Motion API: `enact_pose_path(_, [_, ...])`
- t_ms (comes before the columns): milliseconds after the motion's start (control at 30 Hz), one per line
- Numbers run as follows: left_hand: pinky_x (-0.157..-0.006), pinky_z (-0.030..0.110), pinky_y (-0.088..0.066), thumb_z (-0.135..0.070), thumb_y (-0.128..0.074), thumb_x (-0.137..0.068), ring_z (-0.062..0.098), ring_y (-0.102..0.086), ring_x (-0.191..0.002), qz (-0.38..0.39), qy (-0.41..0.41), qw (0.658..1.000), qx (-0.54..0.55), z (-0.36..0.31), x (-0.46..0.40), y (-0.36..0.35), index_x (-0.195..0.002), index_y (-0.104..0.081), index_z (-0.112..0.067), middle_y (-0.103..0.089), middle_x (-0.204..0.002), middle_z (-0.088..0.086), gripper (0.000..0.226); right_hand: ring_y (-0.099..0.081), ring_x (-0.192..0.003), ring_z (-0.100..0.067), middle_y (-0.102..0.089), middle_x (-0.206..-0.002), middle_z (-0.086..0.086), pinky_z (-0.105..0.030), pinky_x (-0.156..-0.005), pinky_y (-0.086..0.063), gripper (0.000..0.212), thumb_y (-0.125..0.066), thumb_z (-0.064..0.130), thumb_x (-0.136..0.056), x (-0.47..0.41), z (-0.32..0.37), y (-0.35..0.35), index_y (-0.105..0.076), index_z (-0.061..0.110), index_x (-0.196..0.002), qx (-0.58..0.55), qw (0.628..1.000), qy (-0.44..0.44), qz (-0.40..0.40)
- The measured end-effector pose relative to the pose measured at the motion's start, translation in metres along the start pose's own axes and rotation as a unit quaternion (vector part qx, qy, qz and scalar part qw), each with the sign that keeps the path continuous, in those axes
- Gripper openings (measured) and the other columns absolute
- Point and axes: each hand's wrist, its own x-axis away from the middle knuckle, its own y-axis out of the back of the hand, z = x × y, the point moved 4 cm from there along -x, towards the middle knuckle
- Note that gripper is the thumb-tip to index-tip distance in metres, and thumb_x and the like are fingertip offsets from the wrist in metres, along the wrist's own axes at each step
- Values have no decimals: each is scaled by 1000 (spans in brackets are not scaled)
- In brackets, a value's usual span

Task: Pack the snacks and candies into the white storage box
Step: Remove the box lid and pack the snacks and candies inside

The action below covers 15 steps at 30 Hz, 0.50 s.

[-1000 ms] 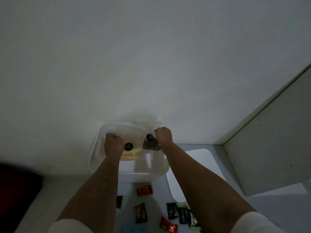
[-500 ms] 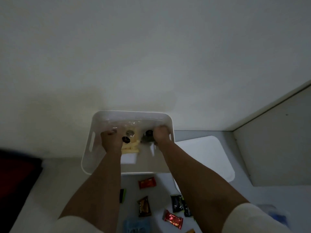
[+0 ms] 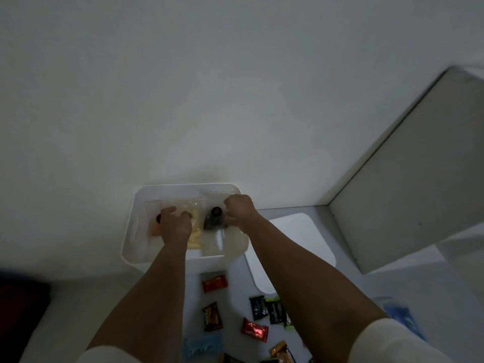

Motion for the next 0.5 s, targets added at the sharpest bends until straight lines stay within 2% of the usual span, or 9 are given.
enact_pose_path(100, [-92, 44, -54, -14, -62, -87, 36, -64, -104, 58, -49, 997, -35, -9, 26, -23, -122, -61, -15, -67, -110, 11, 35, -64, -92, -28, -67, -105, -11, -52, -93, -58, 33, -57, 12, -91, 34, 4, 35, -66, 6, -122, -40, 996, 74, -13])
enact_pose_path(200, [-91, 44, -55, -19, -57, -84, 31, -63, -100, 92, -84, 989, -78, -27, 73, -56, -120, -62, -22, -67, -111, 6, 37, -65, -85, -22, -71, -107, -10, -42, -81, -60, 30, -60, 13, -91, 51, -15, 80, -69, 12, -120, -58, 991, 108, -59])
enact_pose_path(267, [-90, 39, -54, -20, -56, -84, 29, -64, -99, 122, -107, 984, -76, -35, 108, -80, -121, -61, -22, -67, -110, 2, 37, -64, -81, -17, -72, -106, -7, -40, -81, -59, 30, -60, 16, -90, 57, -35, 113, -70, 14, -119, -54, 987, 121, -92])
enact_pose_path(333, [-84, 32, -49, -17, -57, -89, 26, -63, -97, 137, -134, 976, -105, -38, 142, -102, -118, -61, -20, -66, -108, 0, 29, -64, -79, -16, -71, -97, -3, -40, -81, -59, 30, -60, 17, -88, 59, -60, 148, -71, 16, -116, -42, 984, 119, -123])
enact_pose_path(433, [-86, 38, -55, -22, -58, -89, 29, -66, -96, 183, -150, 964, -118, -25, 179, -139, -115, -61, -21, -70, -111, 7, 27, -61, -71, -16, -66, -82, 0, -35, -67, -54, 25, -61, 18, -86, 63, -103, 203, -72, 17, -108, -31, 980, 97, -168])
enact_pose_path(500, [-84, 36, -53, -24, -60, -91, 27, -64, -95, 220, -149, 952, -152, -12, 204, -163, -118, -61, -21, -66, -111, 5, 27, -59, -68, -16, -65, -80, -1, -35, -67, -53, 19, -61, 15, -87, 68, -133, 241, -72, 19, -102, -27, 978, 81, -191])
